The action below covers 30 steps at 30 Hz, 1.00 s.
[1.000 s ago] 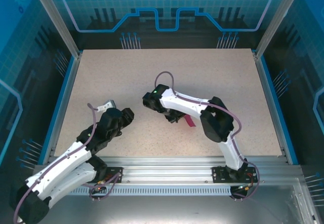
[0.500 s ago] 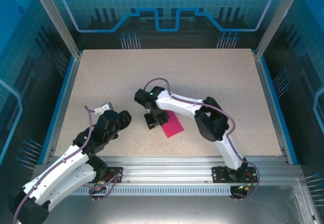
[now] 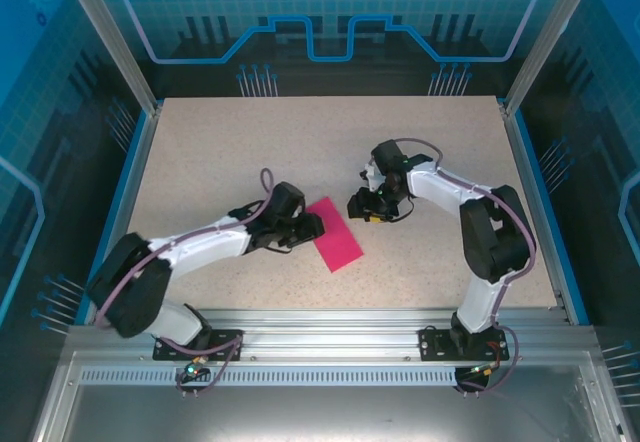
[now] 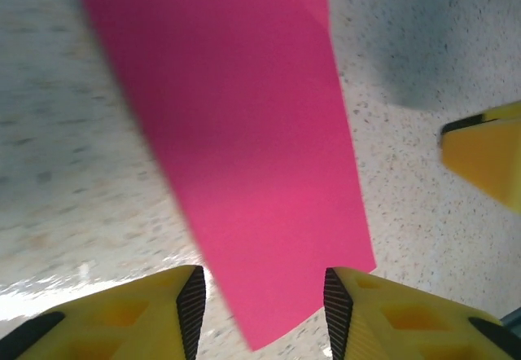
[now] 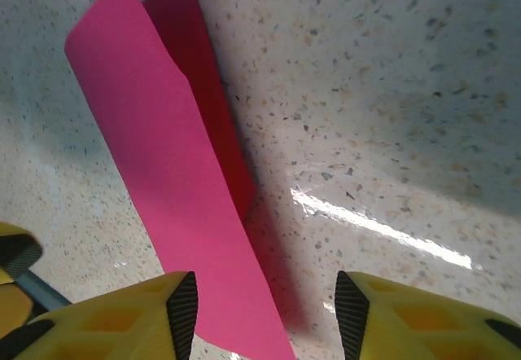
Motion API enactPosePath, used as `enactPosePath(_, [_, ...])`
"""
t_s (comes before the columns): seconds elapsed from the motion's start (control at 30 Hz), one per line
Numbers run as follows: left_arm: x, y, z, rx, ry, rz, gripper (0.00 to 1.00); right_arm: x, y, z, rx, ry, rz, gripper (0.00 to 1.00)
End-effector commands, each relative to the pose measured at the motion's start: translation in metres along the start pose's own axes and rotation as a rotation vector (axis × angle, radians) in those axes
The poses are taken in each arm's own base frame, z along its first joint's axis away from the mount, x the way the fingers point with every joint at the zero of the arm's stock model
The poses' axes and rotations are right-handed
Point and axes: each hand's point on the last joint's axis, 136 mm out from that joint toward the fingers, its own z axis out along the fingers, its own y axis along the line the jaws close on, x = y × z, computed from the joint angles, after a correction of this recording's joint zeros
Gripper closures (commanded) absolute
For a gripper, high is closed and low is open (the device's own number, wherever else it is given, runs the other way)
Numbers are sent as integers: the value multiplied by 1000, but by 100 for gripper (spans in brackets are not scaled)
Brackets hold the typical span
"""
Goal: Fold a paper plane with a square sheet of paper (pick it up from the middle)
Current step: Third fold the triangle at the center of the table.
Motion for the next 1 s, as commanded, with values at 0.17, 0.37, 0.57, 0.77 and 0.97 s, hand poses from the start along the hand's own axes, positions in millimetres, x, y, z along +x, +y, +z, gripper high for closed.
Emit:
enactPosePath(0.17, [-8,-4,22,-30,19,-35,52,4,18,27,-192,83,-86,47])
enactPosePath(0.37, [-18,9,29,-49,10,-81,53,12,25,34,-268,130,-108,48])
enactPosePath(0.57, [-23,14,35,-42,16,-98,54,14,24,40,-288,151,-101,51])
enactPosePath(0.77, [-30,15,45,-4,15,-106,55,16,19,42,-266,149,-85,68])
enactPosePath(0.97, [-36,4,53,34,17,-85,57,20,15,42,-266,117,-16,81])
